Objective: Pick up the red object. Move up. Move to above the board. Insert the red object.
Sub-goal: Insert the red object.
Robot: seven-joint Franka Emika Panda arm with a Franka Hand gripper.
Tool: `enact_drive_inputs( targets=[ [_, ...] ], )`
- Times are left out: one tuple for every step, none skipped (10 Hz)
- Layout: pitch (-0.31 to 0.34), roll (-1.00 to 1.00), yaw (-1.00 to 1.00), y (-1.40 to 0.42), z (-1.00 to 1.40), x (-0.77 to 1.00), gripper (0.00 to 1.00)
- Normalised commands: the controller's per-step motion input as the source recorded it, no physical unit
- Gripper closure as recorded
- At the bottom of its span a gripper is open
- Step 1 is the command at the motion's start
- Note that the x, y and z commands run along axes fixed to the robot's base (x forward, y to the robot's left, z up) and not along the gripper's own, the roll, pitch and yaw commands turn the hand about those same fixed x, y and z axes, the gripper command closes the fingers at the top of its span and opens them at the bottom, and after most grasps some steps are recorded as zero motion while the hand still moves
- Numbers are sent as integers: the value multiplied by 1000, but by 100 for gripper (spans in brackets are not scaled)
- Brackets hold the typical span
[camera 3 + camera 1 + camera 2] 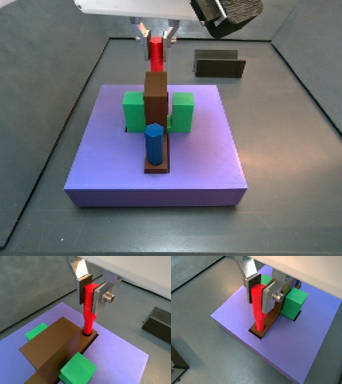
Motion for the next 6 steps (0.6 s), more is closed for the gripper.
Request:
enact_drive_inputs(
  targets=[
    [0, -106, 23, -40, 0, 163, 100],
    [0, -36, 0, 0, -114, 103, 100],
    [0, -20, 0, 0, -183, 71, 100],
    [-11, -27, 0, 0, -229, 29, 100],
    [-7, -40, 0, 0, -189, 20, 100],
    [-3, -59, 0, 0, -140, 0, 100]
  ],
)
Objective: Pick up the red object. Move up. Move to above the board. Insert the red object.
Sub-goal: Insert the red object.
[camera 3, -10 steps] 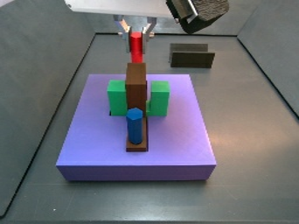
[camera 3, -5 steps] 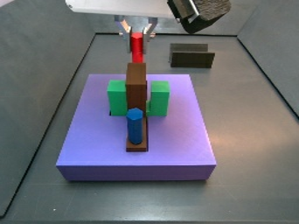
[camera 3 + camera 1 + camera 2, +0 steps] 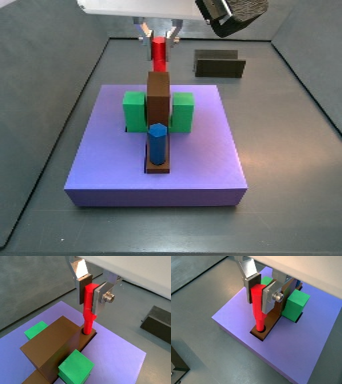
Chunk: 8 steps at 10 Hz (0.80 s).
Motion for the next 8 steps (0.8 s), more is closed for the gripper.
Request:
enact_drive_inputs(
  targets=[
    [0, -60, 0, 0, -114, -23, 100],
    [-1, -63, 0, 0, -109, -63, 100],
    [-9, -67, 0, 0, -120, -80, 100],
    [-16, -81, 0, 0, -149, -94, 100],
    [-20, -90, 0, -26, -160, -77, 100],
    [-30, -123, 0, -46, -126, 0, 100],
    [-46, -130, 3, 0, -211, 157, 100],
    [-54, -119, 0, 51, -314, 226, 100]
  ],
)
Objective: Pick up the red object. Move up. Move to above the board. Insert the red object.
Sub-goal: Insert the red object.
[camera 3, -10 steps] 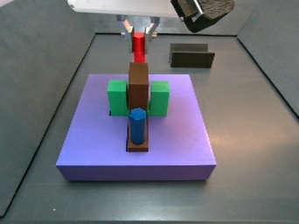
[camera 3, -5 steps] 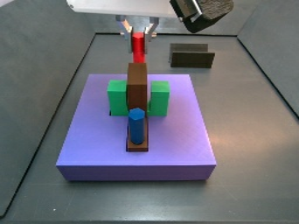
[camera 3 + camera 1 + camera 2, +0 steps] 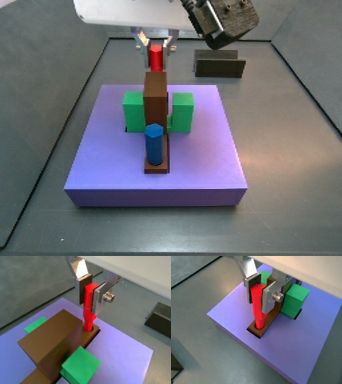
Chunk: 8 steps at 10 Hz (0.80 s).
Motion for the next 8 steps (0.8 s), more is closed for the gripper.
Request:
enact_drive_inputs(
  targets=[
    [-59, -103, 0, 143, -389, 303, 100],
    [-57, -67, 0, 160, -431, 277, 100],
    [-61, -29, 0, 89, -526, 71, 100],
    [-100, 0, 0, 0, -703, -89, 100],
    [-113, 0, 0, 0, -811, -177, 100],
    [-49, -6, 0, 0, -406, -226, 100],
    [-3, 13, 0, -154, -34, -260, 100],
    [-19, 0, 3, -200, -94, -151, 100]
  ],
)
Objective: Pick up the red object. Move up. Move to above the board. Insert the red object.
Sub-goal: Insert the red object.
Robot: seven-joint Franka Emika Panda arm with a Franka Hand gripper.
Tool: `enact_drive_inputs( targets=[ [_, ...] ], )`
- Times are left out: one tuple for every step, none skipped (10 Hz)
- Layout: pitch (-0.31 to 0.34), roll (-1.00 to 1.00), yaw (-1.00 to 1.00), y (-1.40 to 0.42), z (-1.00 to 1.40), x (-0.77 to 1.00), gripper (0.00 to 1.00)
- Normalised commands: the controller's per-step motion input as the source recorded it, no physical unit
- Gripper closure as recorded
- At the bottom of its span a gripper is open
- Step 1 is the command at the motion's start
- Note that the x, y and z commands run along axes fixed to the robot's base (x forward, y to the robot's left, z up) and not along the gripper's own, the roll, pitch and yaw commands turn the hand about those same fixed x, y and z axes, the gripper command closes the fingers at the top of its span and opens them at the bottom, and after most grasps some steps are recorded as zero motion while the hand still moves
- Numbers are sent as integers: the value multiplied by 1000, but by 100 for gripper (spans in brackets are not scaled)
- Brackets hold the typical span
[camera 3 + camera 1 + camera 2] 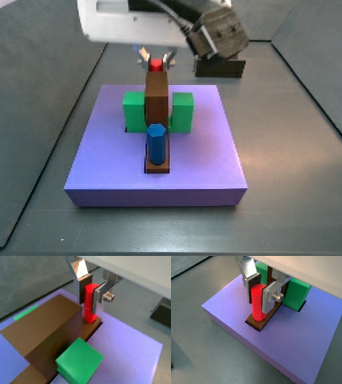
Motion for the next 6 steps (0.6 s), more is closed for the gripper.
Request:
enact_drive_inputs(
  targets=[
    [-43, 0, 6, -54, -171, 0, 100],
    [-139, 0, 0, -46, -440, 269, 100],
    [-230, 0, 0, 0, -780, 197, 100],
    [-206, 0, 0, 0, -809, 166, 100],
    [-166, 19, 0, 151, -743, 0, 100],
    [0, 0, 0, 0, 0, 0, 100]
  ],
)
